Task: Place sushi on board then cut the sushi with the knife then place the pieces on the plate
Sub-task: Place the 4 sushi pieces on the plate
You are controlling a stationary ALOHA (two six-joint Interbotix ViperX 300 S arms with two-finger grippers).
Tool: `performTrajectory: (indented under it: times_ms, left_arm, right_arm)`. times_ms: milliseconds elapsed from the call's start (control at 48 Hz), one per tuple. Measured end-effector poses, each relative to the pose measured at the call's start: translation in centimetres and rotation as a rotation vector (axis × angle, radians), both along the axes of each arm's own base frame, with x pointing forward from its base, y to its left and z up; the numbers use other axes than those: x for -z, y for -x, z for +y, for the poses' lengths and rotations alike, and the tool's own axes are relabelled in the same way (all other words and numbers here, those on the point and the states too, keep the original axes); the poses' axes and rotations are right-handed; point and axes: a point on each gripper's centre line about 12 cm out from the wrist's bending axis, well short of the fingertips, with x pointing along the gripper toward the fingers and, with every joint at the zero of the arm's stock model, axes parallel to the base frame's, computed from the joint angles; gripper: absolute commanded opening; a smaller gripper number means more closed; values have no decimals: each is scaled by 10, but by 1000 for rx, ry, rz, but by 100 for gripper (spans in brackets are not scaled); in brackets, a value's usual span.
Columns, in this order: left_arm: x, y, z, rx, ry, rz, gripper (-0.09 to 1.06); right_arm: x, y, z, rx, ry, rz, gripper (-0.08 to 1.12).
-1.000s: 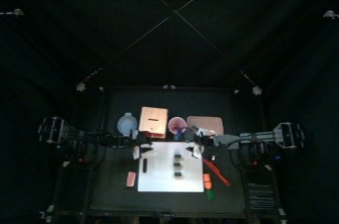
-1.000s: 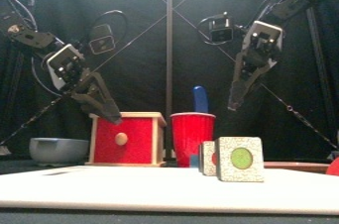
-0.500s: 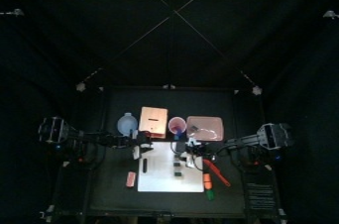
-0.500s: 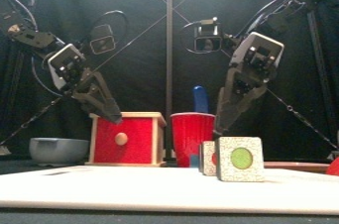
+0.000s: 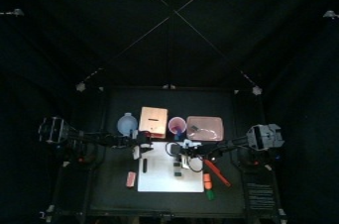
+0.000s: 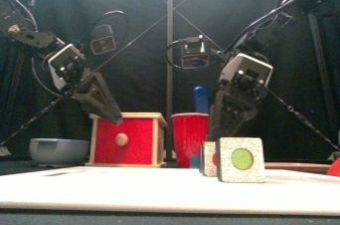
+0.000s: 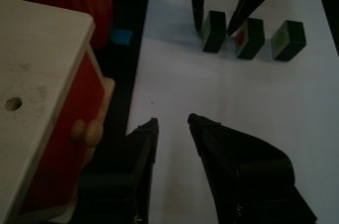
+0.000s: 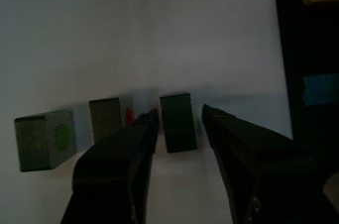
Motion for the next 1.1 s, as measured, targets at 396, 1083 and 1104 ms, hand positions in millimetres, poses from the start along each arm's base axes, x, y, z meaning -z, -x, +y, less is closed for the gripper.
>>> performTrajectory:
  times_ms: [396, 1083, 1104]
  left_arm:
    - [0, 0, -1, 3, 0, 2, 73]
    - [0, 0, 0, 0, 0, 0, 73]
    - [0, 0, 0, -1, 0, 0, 73]
  right_arm:
    - [-52, 30, -13, 57, 22, 15, 58]
    - [-45, 157, -124, 494, 45, 95, 59]
    - [-43, 158, -125, 495, 42, 95, 59]
